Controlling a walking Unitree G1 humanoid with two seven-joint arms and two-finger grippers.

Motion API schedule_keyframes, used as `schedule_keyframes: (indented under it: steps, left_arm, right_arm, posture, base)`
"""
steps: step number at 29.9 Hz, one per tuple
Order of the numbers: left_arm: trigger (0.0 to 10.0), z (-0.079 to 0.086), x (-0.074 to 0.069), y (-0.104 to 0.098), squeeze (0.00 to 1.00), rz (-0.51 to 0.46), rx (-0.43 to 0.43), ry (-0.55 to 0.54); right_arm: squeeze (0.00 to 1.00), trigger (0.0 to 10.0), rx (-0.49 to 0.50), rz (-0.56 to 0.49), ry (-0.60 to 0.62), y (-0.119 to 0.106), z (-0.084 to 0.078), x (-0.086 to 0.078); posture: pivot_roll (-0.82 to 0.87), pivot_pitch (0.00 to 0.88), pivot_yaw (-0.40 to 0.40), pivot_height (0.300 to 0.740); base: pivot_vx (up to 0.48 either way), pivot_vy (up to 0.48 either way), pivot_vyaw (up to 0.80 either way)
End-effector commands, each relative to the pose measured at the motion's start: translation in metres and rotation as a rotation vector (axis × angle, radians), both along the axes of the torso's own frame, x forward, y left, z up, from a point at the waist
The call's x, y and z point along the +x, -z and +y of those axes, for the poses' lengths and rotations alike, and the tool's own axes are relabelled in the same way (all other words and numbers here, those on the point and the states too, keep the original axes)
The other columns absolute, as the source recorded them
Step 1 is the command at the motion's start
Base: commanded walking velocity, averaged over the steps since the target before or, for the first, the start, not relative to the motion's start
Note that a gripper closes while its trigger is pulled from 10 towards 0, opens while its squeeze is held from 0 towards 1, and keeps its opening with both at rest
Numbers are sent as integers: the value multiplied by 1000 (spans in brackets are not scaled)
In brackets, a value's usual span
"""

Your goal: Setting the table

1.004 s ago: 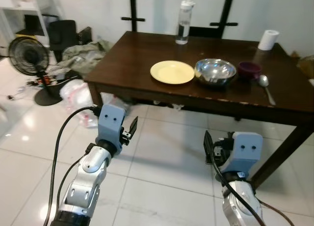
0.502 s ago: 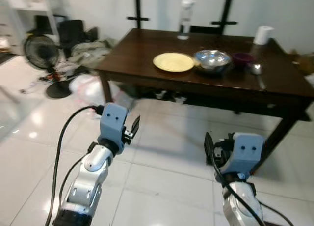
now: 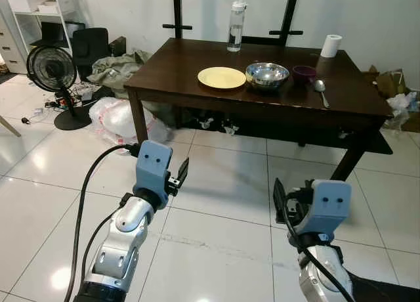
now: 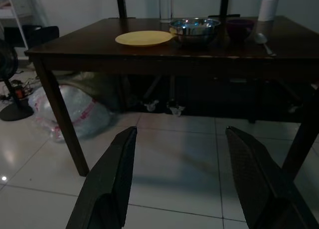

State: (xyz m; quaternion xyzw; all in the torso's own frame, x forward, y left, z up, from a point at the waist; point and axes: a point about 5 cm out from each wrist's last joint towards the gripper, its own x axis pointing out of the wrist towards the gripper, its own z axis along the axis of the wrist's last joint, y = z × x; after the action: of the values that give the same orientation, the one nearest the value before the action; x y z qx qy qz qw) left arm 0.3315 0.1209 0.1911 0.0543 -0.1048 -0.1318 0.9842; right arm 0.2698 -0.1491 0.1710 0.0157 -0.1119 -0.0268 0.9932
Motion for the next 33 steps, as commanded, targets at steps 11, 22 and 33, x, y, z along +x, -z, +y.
schedule_keyframes:
  steps: [11,22,33]
  left_arm:
    - [10000,7,3,8,0,20,34,-87]
    - [10000,6,4,8,0,19,27,-100]
    - [10000,6,6,7,0,15,19,-115]
  right_arm:
    - [0,10000,-18,16,-63,2,6,-1]
    - [0,10000,-26,11,-84,0,9,0]
    - [0,10000,-31,10,-83,0,8,0]
  posture:
    - [-33,87,75,740]
    - [-34,87,73,740]
    - [-37,86,70,740]
  base:
    - [160,0,217]
    - [421,0,800]
    - [370,0,800]
